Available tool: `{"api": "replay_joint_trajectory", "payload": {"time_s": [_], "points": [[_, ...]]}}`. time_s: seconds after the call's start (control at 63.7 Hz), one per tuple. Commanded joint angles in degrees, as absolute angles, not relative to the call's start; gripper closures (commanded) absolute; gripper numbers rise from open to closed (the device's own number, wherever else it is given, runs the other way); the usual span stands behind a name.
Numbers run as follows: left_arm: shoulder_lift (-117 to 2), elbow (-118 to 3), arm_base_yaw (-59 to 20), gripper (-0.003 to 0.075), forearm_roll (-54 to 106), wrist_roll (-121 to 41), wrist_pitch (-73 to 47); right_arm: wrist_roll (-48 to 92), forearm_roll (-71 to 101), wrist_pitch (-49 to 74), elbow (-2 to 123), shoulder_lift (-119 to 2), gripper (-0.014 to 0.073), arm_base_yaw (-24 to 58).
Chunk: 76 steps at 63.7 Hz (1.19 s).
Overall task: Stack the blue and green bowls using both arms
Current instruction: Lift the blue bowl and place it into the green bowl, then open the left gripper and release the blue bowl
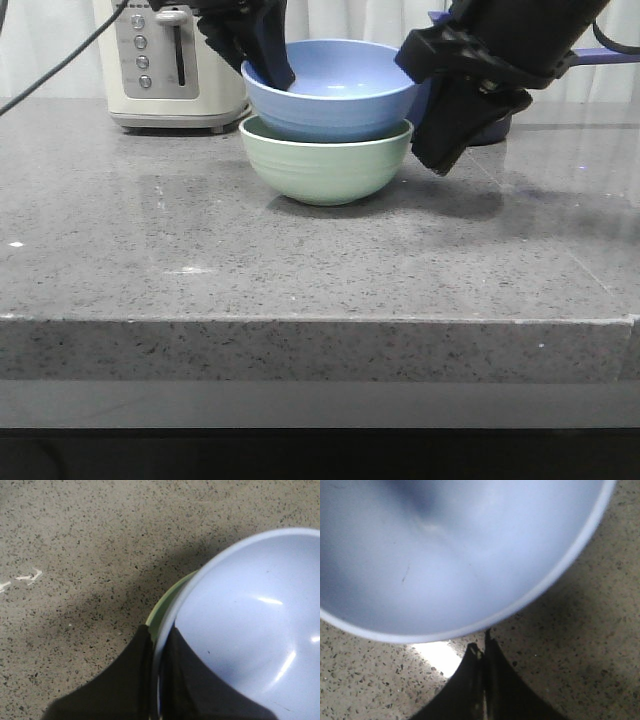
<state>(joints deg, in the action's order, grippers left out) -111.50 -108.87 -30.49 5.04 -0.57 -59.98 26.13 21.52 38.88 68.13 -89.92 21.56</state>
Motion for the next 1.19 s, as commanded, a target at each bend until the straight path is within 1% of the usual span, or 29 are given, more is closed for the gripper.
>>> {"api": "replay_joint_trajectory", "payload": {"time_s": [0.0,0.078,0.157,0.345,0.392,0.439,0.596,0.816,0.973,1.177], "points": [[-108.2,-110.9,-30.9,0.0739,5.1,0.0,-58.4,26.6,22.8,36.9,69.5,-87.9,0.0659,21.5],[-108.2,-110.9,-30.9,0.0733,5.0,0.0,-59.1,26.6,22.8,36.9,69.5,-87.9,0.0659,21.5],[-108.2,-110.9,-30.9,0.0687,5.0,0.0,-59.1,26.6,22.8,36.9,69.5,-87.9,0.0659,21.5],[-108.2,-110.9,-30.9,0.0438,5.0,0.0,-58.6,26.6,22.8,36.9,69.5,-87.9,0.0659,21.5],[-108.2,-110.9,-30.9,0.0389,5.0,0.0,-58.6,26.6,22.8,36.9,69.5,-87.9,0.0659,21.5],[-108.1,-110.9,-30.9,0.037,5.0,0.0,-58.6,26.6,22.8,36.9,69.5,-87.9,0.0659,21.5],[-105.5,-110.9,-30.9,0.0365,3.5,0.0,-58.3,26.6,22.8,36.9,69.5,-87.9,0.0659,21.5],[-97.0,-109.6,-30.9,0.0365,0.0,0.0,-59.0,26.6,22.8,36.9,69.5,-87.9,0.0659,21.5],[-88.4,-103.5,-30.9,0.0365,-0.5,0.0,-57.4,26.6,22.8,36.9,69.5,-87.9,0.0659,21.5],[-77.0,-91.6,-30.9,0.0365,-2.6,-0.4,-52.9,26.6,22.8,36.9,69.5,-87.9,0.0659,21.5]]}}
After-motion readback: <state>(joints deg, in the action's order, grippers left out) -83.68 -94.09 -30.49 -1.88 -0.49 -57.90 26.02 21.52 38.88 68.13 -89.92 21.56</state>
